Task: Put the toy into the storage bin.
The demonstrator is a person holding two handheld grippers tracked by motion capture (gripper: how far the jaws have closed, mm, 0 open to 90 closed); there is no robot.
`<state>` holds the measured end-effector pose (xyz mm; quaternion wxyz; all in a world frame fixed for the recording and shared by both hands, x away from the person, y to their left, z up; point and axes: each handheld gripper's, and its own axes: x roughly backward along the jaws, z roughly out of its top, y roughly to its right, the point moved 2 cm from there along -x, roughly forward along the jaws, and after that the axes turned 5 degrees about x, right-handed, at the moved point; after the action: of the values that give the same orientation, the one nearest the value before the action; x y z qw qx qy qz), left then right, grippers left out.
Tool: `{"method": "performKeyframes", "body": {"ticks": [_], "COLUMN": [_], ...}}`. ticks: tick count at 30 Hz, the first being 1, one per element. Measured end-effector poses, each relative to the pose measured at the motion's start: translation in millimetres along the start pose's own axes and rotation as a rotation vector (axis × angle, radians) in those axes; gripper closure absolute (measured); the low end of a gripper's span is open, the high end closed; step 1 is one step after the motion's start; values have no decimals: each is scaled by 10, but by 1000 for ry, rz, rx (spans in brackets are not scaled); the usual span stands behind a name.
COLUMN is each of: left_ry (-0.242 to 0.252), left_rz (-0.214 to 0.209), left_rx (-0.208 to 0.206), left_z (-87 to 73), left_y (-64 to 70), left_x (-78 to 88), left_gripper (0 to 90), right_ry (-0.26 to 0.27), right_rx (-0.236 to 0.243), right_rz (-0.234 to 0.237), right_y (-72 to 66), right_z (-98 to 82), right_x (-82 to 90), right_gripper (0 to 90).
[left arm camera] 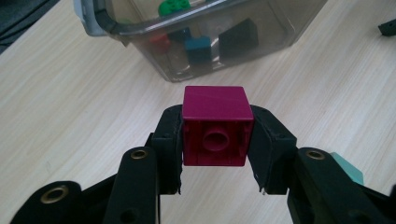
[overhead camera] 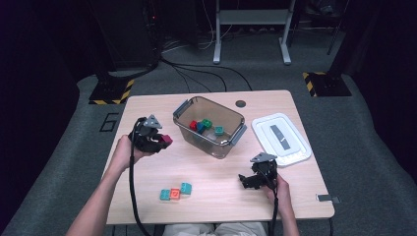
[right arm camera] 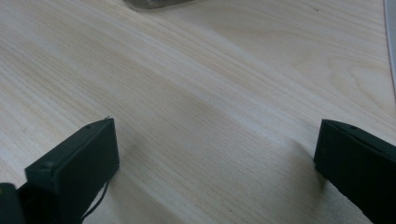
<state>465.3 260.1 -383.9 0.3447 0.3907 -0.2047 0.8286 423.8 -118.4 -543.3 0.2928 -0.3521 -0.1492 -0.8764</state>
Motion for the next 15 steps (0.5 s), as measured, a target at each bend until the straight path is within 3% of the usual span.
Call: {"method": "performKeyframes", "body": {"ticks": [15], "left_ry": [4], "left_rz": [-2], "left_rx": [-24], "left_z": [337], "left_y": [-31], "left_x": [-13], "left_gripper": [586], "right_ry": [0], "right_rx": [2], "right_rz": [0], "right_y": [2], "right_z": [-1], "right_x": [0], "right_gripper": [0]}}
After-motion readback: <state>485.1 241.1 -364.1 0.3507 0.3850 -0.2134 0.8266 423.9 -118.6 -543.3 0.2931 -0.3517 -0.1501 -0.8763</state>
